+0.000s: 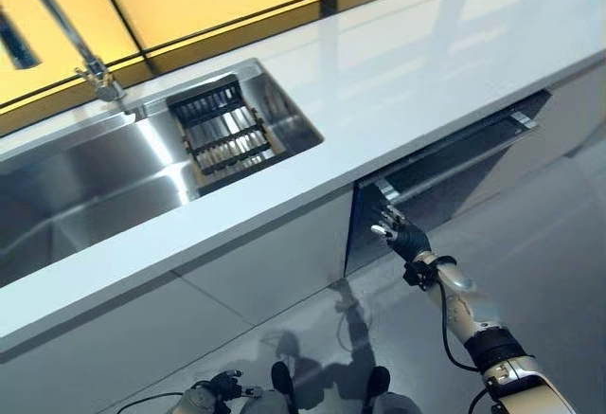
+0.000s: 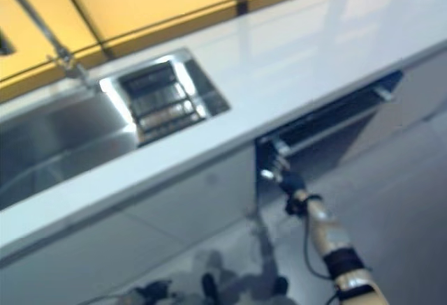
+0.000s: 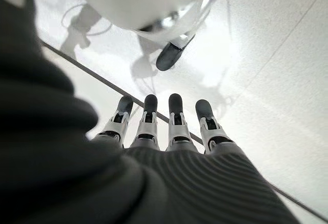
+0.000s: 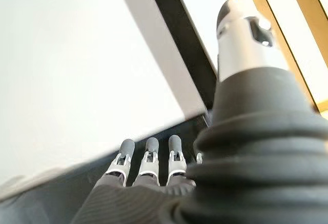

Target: Take plates into dishwasher

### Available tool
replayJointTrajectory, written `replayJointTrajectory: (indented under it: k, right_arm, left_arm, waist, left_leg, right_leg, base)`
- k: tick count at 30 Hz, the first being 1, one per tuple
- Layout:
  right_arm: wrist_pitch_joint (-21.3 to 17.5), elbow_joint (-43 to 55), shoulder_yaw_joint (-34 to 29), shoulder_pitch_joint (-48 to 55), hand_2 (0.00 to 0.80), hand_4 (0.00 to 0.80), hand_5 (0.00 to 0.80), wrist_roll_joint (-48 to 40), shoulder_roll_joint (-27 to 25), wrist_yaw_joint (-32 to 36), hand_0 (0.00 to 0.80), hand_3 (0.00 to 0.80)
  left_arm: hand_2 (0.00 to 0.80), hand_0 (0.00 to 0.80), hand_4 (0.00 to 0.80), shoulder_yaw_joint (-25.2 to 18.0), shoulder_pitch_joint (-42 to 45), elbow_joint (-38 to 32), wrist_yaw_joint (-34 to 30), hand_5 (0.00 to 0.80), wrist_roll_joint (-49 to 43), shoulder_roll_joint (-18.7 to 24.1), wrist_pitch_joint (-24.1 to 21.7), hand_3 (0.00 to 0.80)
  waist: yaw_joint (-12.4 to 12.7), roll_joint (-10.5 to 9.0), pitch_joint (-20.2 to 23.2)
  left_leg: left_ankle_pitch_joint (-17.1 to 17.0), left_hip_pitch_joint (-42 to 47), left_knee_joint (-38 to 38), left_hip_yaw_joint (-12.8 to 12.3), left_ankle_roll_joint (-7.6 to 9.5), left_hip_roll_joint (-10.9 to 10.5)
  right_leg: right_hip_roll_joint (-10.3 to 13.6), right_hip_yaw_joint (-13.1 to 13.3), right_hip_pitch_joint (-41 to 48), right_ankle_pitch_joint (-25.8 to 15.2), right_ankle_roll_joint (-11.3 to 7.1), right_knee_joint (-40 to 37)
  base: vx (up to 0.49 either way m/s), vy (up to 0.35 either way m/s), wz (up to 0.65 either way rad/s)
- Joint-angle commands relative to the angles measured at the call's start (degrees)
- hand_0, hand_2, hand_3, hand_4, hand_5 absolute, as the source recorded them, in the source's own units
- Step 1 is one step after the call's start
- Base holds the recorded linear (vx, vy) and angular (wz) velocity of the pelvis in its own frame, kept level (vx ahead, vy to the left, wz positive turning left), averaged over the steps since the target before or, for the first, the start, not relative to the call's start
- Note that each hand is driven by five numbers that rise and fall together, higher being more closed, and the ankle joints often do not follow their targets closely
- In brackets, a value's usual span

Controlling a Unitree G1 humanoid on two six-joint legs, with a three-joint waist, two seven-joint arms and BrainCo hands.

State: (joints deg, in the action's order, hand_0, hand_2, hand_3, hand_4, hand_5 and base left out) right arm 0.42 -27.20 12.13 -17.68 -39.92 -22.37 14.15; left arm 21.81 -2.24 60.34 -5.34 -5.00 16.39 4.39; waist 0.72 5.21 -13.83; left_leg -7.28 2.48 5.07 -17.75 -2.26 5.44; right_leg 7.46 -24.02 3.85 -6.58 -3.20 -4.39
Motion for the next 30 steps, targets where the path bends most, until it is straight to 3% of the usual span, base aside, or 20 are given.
replayJointTrajectory:
  k: [1, 9, 14, 22, 30]
  right_arm:
    - [-2.2, 1.1, -0.6, -6.2, 0.0, 0.0, 0.0, 0.2, 2.5, 0.8, 0.0, 0.0]
    - [-2.7, -0.8, 0.0, -6.8, 0.0, 0.0, 0.0, 3.1, 3.3, -0.5, 0.0, 0.0]
    - [-3.3, -3.5, 1.9, -6.1, 0.0, 0.0, 0.0, 20.7, 0.8, -7.1, 0.0, 0.0]
    - [4.6, -8.6, 3.7, 2.1, 0.0, 0.0, 0.0, 29.4, -2.1, -5.8, 0.0, 0.0]
    - [4.1, -24.3, 4.3, 7.2, 0.0, 0.0, 0.0, 39.0, 0.1, -6.8, 0.0, 0.0]
  left_arm:
    - [0.0, 0.0, 0.0, -0.4, -2.2, -0.1, 0.9, 0.0, -1.7, 3.8, 0.2, 0.0]
    - [0.0, 0.0, 0.0, -0.9, -2.8, 0.0, 1.1, 0.0, -1.4, 4.9, 0.2, 0.0]
    - [0.0, 0.0, 0.0, -1.6, -2.4, 0.5, 1.2, 0.0, -0.6, 4.8, -0.3, 0.0]
    - [0.0, 0.0, 0.0, -3.2, -1.5, 0.4, 0.3, 0.0, 2.6, 4.8, -2.2, 0.0]
    - [0.0, 0.0, 0.0, -4.2, -2.4, 2.1, -1.6, 0.0, 2.5, 5.6, -1.6, 0.0]
  waist:
    - [0.9, -3.27, -2.5]
    - [2.1, -3.03, -2.3]
    - [2.2, -3.3, -1.8]
    - [1.9, -4.19, -0.9]
    - [2.8, -5.74, 0.2]
  left_leg:
    - [14.8, -1.2, -10.2, -2.0, 4.8, -3.4]
    - [15.3, -1.0, -8.7, 0.2, 6.71, -5.0]
    - [15.8, -0.5, -7.6, 1.4, 8.01, -6.1]
    - [15.8, 1.8, -3.8, 3.9, 9.77, -7.5]
    - [14.9, 2.6, -0.1, 7.5, 10.37, -8.0]
  right_leg:
    - [2.3, 0.2, 1.5, 11.3, -1.62, 8.2]
    - [4.3, -0.7, 0.0, 9.8, -2.04, 13.3]
    - [5.6, -0.3, -1.2, 7.3, -2.94, 17.1]
    - [6.9, 1.1, -2.7, 3.5, -4.65, 21.7]
    - [6.6, 2.1, -2.9, 1.1, -5.86, 23.0]
  base:
    - [0.087, 0.15, 0.1]
    - [0.044, 0.123, 0.11]
    - [0.038, 0.131, 0.13]
    - [0.041, 0.15, 0.16]
    - [0.013, 0.093, 0.29]
